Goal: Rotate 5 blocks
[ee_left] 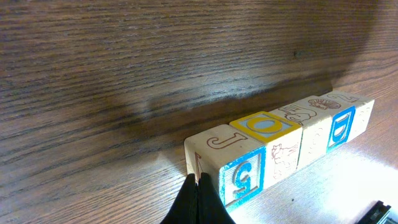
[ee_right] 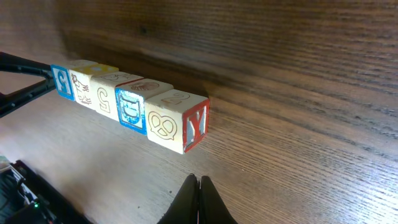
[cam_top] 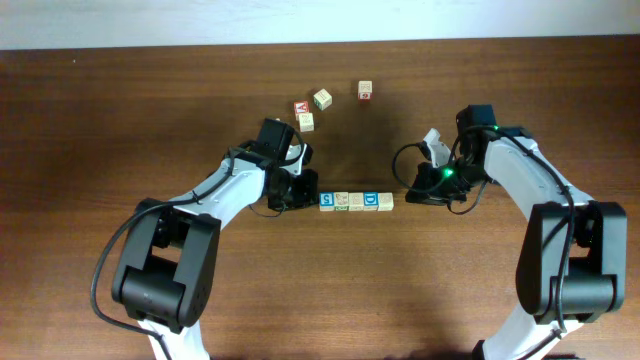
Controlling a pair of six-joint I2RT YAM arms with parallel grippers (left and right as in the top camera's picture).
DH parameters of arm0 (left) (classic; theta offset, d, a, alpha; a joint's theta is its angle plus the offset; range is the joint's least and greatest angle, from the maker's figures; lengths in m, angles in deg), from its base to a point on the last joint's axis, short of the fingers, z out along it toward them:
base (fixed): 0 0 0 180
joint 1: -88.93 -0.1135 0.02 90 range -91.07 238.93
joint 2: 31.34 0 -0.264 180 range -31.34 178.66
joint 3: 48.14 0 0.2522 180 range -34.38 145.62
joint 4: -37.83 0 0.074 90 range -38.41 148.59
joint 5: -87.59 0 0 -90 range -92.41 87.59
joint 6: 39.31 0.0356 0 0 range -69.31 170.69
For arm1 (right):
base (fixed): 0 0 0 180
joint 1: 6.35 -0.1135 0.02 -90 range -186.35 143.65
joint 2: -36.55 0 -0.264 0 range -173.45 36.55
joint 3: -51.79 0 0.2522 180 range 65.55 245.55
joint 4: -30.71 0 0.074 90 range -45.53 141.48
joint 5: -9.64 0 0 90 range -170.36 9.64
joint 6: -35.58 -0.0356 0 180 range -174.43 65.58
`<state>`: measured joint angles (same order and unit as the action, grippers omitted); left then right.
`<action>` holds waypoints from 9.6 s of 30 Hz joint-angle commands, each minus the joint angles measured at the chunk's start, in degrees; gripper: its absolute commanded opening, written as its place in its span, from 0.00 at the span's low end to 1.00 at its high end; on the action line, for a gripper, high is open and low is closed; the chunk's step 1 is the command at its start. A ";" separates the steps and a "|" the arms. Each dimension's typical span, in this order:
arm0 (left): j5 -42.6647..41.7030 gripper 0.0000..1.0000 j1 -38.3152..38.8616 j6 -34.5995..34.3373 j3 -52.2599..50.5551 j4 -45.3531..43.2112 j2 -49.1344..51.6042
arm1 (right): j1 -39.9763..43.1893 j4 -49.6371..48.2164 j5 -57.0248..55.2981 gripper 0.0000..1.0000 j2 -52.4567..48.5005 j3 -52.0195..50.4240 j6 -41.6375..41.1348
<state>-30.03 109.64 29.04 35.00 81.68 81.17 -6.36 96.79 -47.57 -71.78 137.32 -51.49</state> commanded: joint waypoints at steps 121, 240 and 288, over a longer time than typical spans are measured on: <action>-0.46 0.00 -0.35 2.01 0.79 -0.68 0.31 | -4.11 -9.49 -2.54 0.04 -4.61 -2.38 -8.17; -0.46 0.00 -0.35 2.03 0.79 -0.52 0.31 | -25.83 -8.24 0.17 0.04 -1.66 11.78 -14.47; 1.09 0.00 -5.88 2.03 0.85 -0.55 0.31 | -25.70 -6.14 -0.04 0.04 -1.62 18.27 -15.54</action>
<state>-28.59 103.69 30.36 34.94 81.26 81.83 -31.96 89.36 -43.59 -71.52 154.39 -67.46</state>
